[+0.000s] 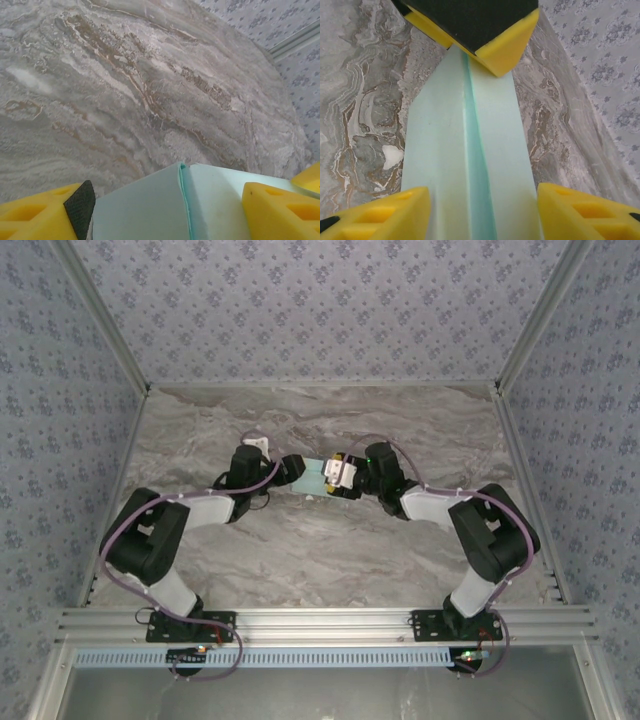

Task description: Fold the paper box

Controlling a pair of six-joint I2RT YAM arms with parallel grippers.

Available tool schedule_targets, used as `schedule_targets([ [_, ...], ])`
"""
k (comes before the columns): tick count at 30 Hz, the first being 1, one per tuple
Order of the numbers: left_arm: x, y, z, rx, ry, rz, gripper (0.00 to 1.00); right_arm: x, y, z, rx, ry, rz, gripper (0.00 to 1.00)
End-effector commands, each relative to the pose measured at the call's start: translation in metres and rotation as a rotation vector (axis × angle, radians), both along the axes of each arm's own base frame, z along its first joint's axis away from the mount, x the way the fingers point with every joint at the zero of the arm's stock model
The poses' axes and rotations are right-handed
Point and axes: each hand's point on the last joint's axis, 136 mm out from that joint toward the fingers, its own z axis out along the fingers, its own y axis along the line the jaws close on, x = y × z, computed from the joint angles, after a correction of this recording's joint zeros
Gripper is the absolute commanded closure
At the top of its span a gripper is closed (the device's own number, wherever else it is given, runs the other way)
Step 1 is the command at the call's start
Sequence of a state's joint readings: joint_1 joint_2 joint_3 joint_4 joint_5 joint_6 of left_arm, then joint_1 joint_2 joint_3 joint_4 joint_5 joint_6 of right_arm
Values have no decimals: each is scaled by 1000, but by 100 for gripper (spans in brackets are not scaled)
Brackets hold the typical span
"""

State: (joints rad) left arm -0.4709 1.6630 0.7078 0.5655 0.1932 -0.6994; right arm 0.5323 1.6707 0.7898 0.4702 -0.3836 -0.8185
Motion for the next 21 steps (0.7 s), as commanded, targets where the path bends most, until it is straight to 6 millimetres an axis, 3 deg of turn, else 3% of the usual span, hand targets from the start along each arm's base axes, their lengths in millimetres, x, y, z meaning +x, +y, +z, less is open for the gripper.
schedule_targets([
  [1, -34, 26, -86, 154, 242, 27, 22, -31, 0, 21, 132, 172, 116, 37],
  [6, -37, 29, -88, 166, 241, 35, 22, -40, -11, 62, 263, 212, 169, 34],
  [10, -41, 31, -91, 170, 241, 42, 23, -33, -8, 69, 279, 207, 195, 35],
  [12, -42, 33, -93, 172, 245, 48, 22, -37, 1, 55, 218, 210, 225, 36],
  [15, -43, 35, -95, 174, 247, 57, 22, -40, 6, 17, 131, 217, 195, 40],
  [18, -42, 35, -95, 172, 245, 62, 22, -42, -2, -17, 139, 275, 142, 45],
  [21, -41, 35, -93, 178, 238, 63, 22, -43, -13, -29, 159, 303, 97, 47],
])
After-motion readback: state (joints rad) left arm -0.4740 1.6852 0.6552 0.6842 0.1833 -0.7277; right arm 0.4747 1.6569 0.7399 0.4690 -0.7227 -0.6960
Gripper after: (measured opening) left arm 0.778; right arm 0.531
